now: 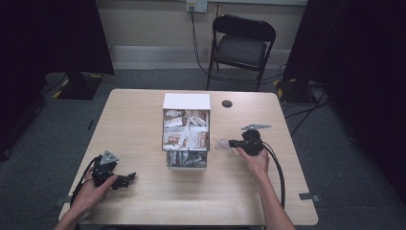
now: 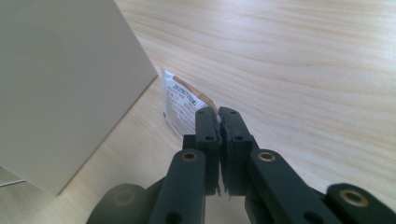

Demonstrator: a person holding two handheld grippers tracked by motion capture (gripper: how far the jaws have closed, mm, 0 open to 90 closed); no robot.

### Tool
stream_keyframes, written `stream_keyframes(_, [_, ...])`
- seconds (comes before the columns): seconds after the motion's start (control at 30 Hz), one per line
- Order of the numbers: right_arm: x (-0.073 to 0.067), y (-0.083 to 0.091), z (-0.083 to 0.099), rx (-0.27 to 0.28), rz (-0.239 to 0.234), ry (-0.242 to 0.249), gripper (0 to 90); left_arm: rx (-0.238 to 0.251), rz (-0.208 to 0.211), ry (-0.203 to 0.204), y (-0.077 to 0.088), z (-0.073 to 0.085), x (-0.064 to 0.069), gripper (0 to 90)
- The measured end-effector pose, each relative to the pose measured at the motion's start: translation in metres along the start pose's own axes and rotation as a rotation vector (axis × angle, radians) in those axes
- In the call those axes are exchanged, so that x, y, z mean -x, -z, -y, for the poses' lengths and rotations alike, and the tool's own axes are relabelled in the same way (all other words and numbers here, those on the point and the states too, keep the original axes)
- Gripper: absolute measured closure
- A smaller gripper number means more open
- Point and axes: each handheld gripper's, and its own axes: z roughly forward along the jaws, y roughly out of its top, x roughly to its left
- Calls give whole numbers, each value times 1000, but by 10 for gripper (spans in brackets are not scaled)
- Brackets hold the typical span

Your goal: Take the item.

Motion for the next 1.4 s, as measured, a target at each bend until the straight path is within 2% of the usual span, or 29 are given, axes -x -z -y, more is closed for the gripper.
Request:
stream_keyframes(0.03, [4,-1,2,3,8,-12,868,0,0,0,0,0,0,0])
stream_keyframes(0.2, [5,0,3,7,20,-19,844,0,-1,0,0,0,0,0])
stream_keyframes(0.37, [6,-2,3,3,55,-23,753,0,0,0,0,0,0,0])
stream_keyframes(0.47, [6,-2,3,10,57,-26,725,0,-1,0,0,0,0,0])
stream_keyframes(0.5, [6,-1,3,12,73,-31,676,0,0,0,0,0,0,0])
stream_keyframes(0.6, [6,-1,3,18,87,-35,623,0,0,0,0,0,0,0])
stream_keyframes(0.73, [6,1,2,30,91,-34,501,0,0,0,0,0,0,0])
stream_keyframes(0.9, [4,2,1,25,52,-31,388,0,2,0,0,0,0,0])
stream_keyframes(1.13, [1,13,-2,40,67,-31,276,0,1,-1,0,0,0,0])
stream_keyframes(1.33, [1,28,-4,41,81,-20,232,-1,1,-1,0,0,0,0])
stream_keyframes(1.4, [3,39,-3,59,83,-35,200,0,0,-1,0,0,0,0])
